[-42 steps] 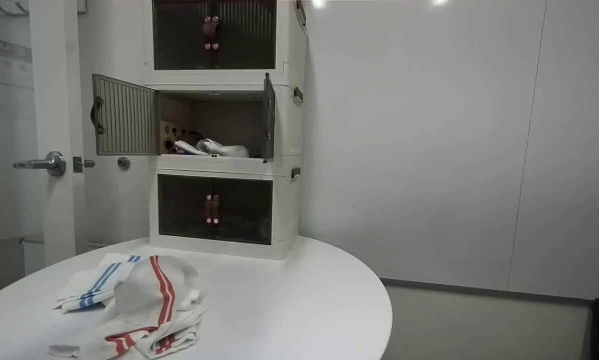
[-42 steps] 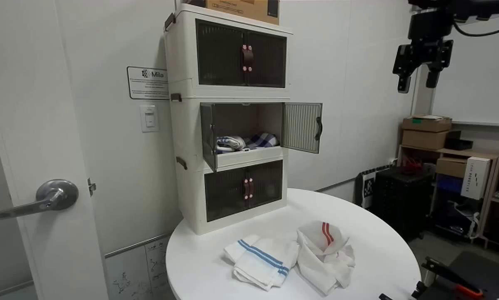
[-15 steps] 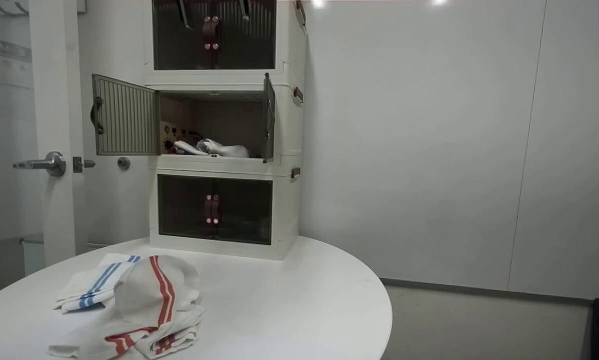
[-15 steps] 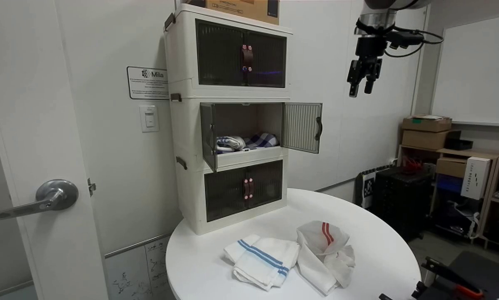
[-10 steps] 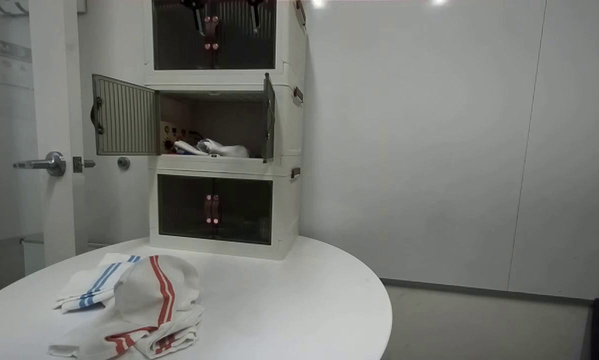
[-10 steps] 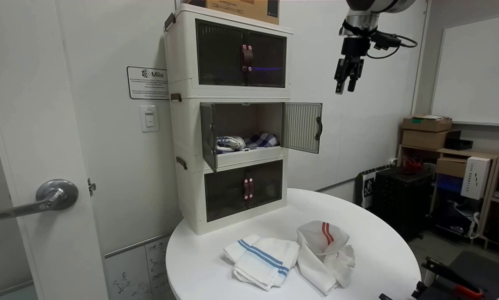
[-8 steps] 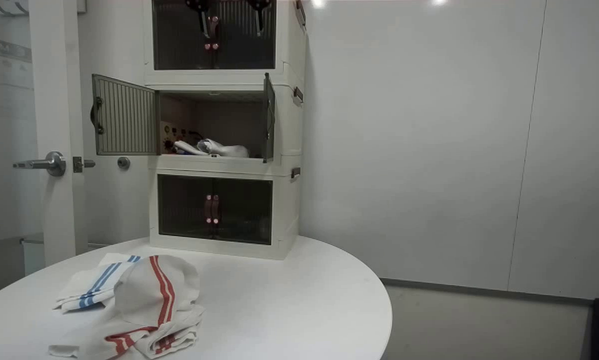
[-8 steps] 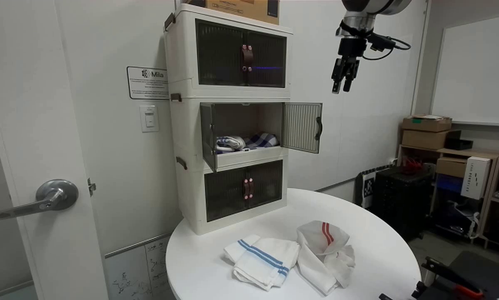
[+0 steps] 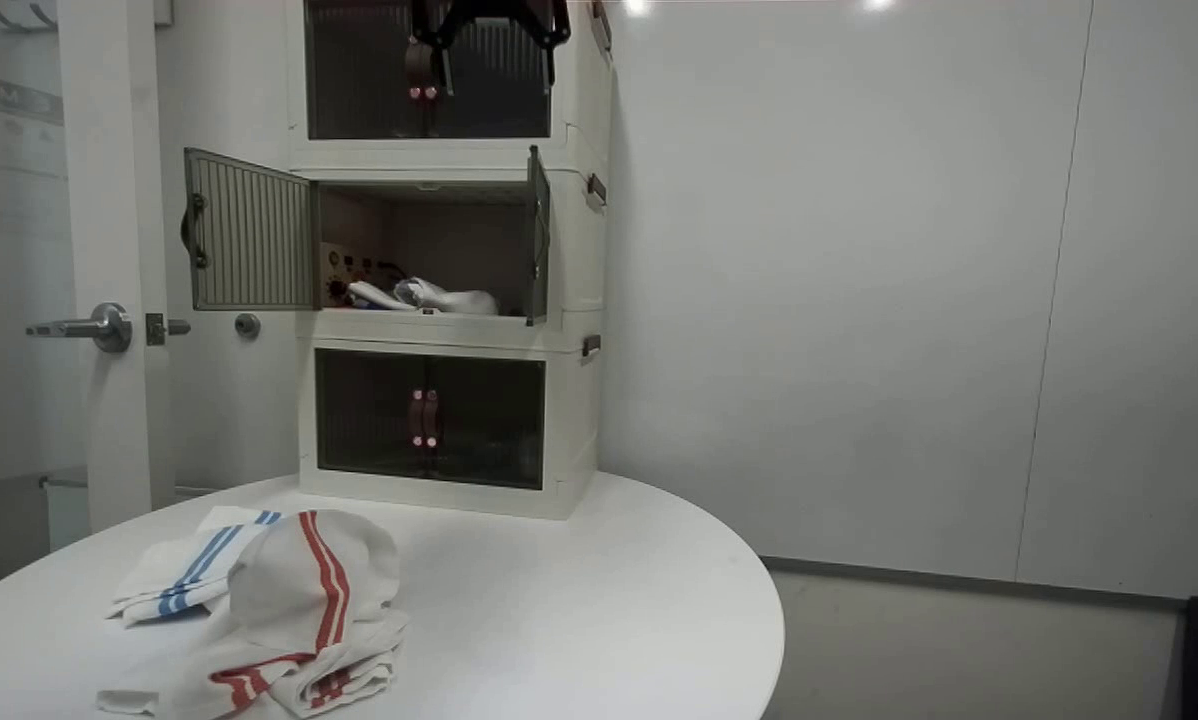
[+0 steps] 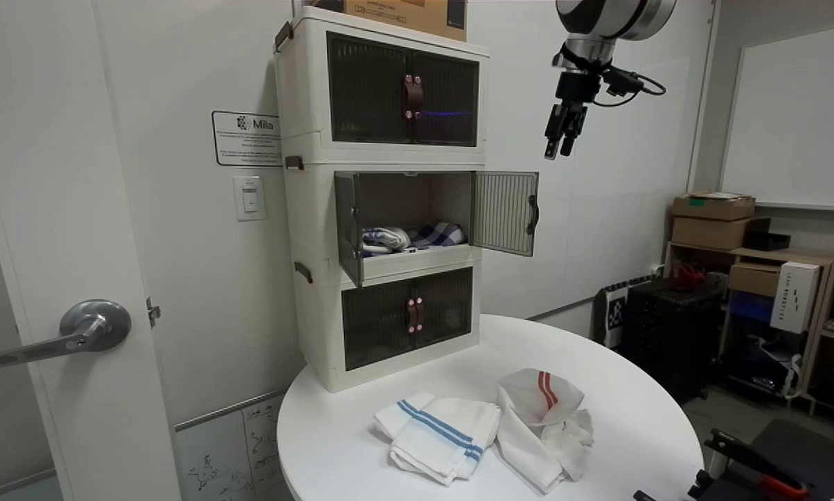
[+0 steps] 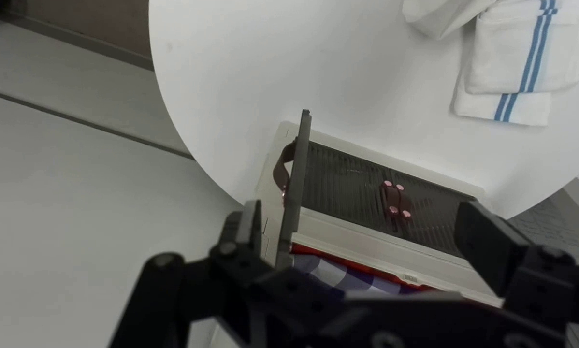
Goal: Close the right cabinet door of the middle shelf
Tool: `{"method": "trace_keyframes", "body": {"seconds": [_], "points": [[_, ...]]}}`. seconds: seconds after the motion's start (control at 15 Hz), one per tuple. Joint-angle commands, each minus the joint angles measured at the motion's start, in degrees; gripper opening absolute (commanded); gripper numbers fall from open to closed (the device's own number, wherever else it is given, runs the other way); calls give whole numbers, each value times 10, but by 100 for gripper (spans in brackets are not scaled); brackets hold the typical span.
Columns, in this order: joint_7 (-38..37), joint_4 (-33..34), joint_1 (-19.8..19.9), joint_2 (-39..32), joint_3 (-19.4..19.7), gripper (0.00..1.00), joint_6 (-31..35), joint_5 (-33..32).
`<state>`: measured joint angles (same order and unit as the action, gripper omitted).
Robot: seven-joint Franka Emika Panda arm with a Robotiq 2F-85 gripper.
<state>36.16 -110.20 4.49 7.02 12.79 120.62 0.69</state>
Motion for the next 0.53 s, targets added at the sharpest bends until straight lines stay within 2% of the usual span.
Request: {"method": "trace_keyframes", "body": {"seconds": [0.0, 0.47], "points": [[27, 17, 8, -26, -3, 100, 33, 28], [45, 19, 12, -59, -11, 100, 60, 51]]}}
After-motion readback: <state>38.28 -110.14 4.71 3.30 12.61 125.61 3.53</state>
